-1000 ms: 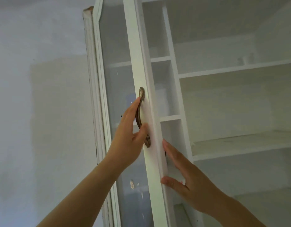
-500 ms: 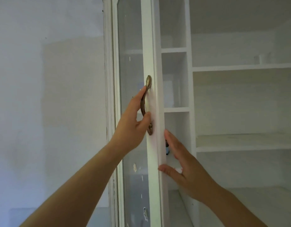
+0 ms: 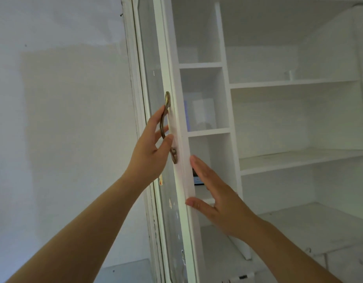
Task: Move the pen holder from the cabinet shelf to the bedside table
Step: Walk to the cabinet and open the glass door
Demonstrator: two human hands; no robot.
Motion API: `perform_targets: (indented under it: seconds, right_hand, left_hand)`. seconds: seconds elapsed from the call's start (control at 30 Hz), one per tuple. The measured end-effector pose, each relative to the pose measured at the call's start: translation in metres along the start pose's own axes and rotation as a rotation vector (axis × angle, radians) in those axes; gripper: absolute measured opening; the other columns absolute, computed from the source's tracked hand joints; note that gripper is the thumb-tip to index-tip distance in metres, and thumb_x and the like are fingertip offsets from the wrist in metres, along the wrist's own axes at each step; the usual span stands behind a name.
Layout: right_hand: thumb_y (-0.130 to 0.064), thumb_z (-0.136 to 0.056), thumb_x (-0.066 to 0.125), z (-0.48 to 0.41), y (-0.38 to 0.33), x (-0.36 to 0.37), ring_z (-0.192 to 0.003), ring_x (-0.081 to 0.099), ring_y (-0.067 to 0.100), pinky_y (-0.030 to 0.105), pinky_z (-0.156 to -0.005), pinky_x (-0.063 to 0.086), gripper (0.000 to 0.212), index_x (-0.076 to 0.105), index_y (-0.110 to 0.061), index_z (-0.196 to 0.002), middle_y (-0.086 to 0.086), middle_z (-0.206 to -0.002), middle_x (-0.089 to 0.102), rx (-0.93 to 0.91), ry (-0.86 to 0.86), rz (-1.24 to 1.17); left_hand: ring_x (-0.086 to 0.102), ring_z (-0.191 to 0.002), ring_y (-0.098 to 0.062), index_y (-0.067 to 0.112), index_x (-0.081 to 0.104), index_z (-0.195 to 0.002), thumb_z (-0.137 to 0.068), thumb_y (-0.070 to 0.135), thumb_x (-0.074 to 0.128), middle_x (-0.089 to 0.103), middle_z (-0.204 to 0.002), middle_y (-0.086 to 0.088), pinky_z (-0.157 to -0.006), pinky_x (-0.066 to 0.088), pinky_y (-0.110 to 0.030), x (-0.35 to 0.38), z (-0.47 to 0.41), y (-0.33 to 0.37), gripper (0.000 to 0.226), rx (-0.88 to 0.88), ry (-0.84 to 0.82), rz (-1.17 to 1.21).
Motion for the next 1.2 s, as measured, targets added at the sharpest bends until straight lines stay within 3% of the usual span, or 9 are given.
perform_targets:
  seconds: [0.17, 0.3, 0.4, 0.57, 0.7, 0.83, 1.07, 1.2]
  right_hand:
    - [-0.055, -0.087, 0.045, -0.002, -0.017, 0.015, -0.139, 0.003, -0.009, 0.032, -0.116, 0.015, 0.072, -0.010, -0.065, -0.131, -0.031, -0.152, -0.002, 0.044, 0.029, 0.050]
    - [-0.058, -0.085, 0.045, -0.004, -0.025, 0.023, -0.139, 0.004, -0.008, 0.033, -0.116, 0.017, 0.072, -0.011, -0.068, -0.129, -0.033, -0.151, -0.001, 0.086, 0.042, 0.066]
    - [-0.058, -0.084, 0.045, -0.006, -0.032, 0.028, -0.140, 0.006, -0.006, 0.032, -0.116, 0.018, 0.072, -0.012, -0.070, -0.127, -0.031, -0.152, 0.000, 0.102, 0.039, 0.082]
    - [-0.061, -0.083, 0.042, -0.011, -0.041, 0.040, -0.141, 0.005, -0.003, 0.031, -0.115, 0.014, 0.071, -0.017, -0.072, -0.122, -0.029, -0.152, -0.003, 0.119, 0.022, 0.130]
    - [-0.061, -0.082, 0.040, -0.012, -0.048, 0.045, -0.141, 0.005, -0.002, 0.027, -0.113, 0.013, 0.070, -0.015, -0.067, -0.125, -0.028, -0.153, -0.002, 0.132, 0.020, 0.142]
    - [-0.059, -0.082, 0.040, -0.012, -0.050, 0.046, -0.141, 0.006, -0.001, 0.025, -0.111, 0.012, 0.070, -0.013, -0.061, -0.127, -0.026, -0.153, -0.001, 0.149, 0.026, 0.146]
    - [-0.059, -0.083, 0.041, -0.011, -0.052, 0.043, -0.141, 0.007, -0.002, 0.023, -0.111, 0.014, 0.070, -0.012, -0.064, -0.128, -0.026, -0.154, -0.001, 0.131, 0.062, 0.138]
    - [-0.060, -0.082, 0.042, -0.010, -0.054, 0.040, -0.142, 0.006, -0.001, 0.029, -0.113, 0.016, 0.070, -0.008, -0.063, -0.129, -0.025, -0.154, -0.001, 0.121, 0.090, 0.137]
  left_hand:
    - [0.051, -0.121, -0.012, 0.034, 0.031, -0.139, -0.094, 0.019, 0.047, 0.041, -0.138, 0.017, -0.092, 0.050, -0.044, -0.020, 0.008, -0.006, 0.051, -0.007, -0.031, 0.086]
    - [0.048, -0.117, -0.001, 0.038, 0.029, -0.138, -0.091, 0.020, 0.052, 0.040, -0.134, 0.026, -0.079, 0.051, -0.015, -0.027, 0.012, -0.004, 0.055, -0.001, -0.058, 0.129]
    - [0.047, -0.115, -0.001, 0.035, 0.028, -0.139, -0.088, 0.020, 0.057, 0.039, -0.135, 0.021, -0.069, 0.047, -0.005, -0.034, 0.014, -0.004, 0.061, -0.009, -0.061, 0.132]
    - [0.047, -0.108, 0.005, 0.036, 0.024, -0.139, -0.084, 0.017, 0.062, 0.037, -0.125, 0.032, -0.064, 0.043, -0.002, -0.048, 0.017, -0.008, 0.069, -0.022, -0.042, 0.129]
    - [0.046, -0.112, 0.000, 0.033, 0.023, -0.141, -0.085, 0.018, 0.062, 0.037, -0.129, 0.026, -0.062, 0.043, -0.001, -0.054, 0.016, -0.010, 0.070, -0.030, -0.055, 0.108]
    - [0.047, -0.104, 0.007, 0.033, 0.022, -0.142, -0.085, 0.019, 0.061, 0.036, -0.125, 0.032, -0.067, 0.044, -0.001, -0.055, 0.016, -0.012, 0.071, -0.033, -0.080, 0.085]
    - [0.046, -0.110, 0.003, 0.034, 0.021, -0.142, -0.085, 0.021, 0.061, 0.037, -0.131, 0.025, -0.071, 0.041, 0.002, -0.055, 0.017, -0.011, 0.071, -0.033, -0.067, 0.050]
    - [0.050, -0.109, 0.000, 0.036, 0.020, -0.142, -0.087, 0.024, 0.058, 0.040, -0.128, 0.023, -0.074, 0.048, -0.008, -0.058, 0.020, -0.010, 0.068, -0.036, -0.051, 0.016]
Point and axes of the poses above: each hand's wrist, its own z-axis away from the middle knuckle, its own x-axis out of the palm, y = z × x, the point moved 10 cm from there along -z, towards the middle knuckle
